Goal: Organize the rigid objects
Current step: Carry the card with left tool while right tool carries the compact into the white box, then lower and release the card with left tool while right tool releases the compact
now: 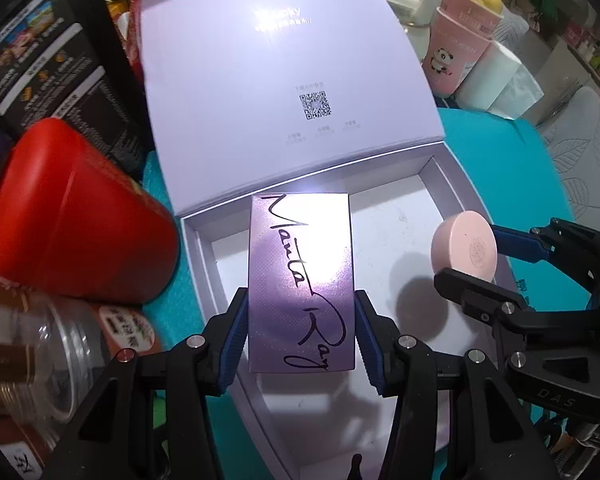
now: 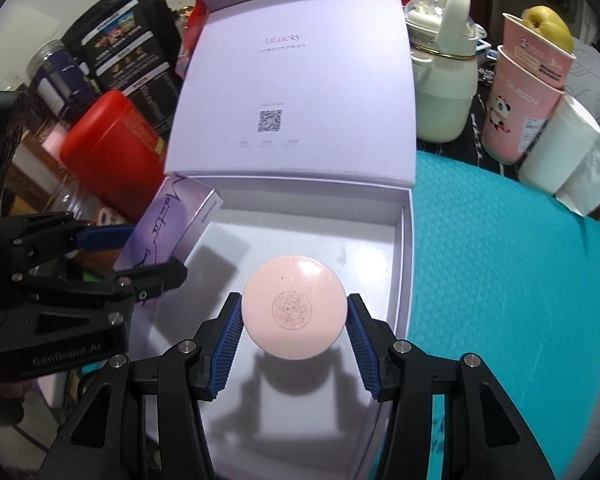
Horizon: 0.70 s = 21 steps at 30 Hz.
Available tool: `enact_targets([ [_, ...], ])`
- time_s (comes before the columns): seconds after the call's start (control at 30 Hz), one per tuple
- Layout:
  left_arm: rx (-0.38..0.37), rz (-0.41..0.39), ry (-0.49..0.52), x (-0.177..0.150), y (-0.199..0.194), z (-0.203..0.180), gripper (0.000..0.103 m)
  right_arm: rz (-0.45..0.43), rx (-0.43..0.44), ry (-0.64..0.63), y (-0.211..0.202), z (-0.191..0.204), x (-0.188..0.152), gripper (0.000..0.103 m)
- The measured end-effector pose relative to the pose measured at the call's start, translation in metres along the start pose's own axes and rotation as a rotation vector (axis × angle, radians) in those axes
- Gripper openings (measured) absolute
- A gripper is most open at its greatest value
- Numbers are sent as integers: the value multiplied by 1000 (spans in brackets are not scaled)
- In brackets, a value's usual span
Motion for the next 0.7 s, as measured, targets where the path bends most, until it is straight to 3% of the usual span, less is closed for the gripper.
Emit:
enact_targets([
  [0.37,14,63,17,10,40,-4,50,8,-33,-17,30,-11,7,51],
  [0.67,18,85,2,11,51,-6,50,10,-29,2,37,-15,9,51],
  [0.7,27,32,-1,19,53,-7,50,8,-31,5,34,-13,7,51],
])
Point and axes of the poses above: each gripper's, at about its wrist camera, not at the fingertips, and y roughly the way its jaws point, z to its left, x to its top, the point moved 10 cm from there along y, roughly the way its jaws point, and after that the axes turned 5 degrees about -x, right-handed, at the moved point
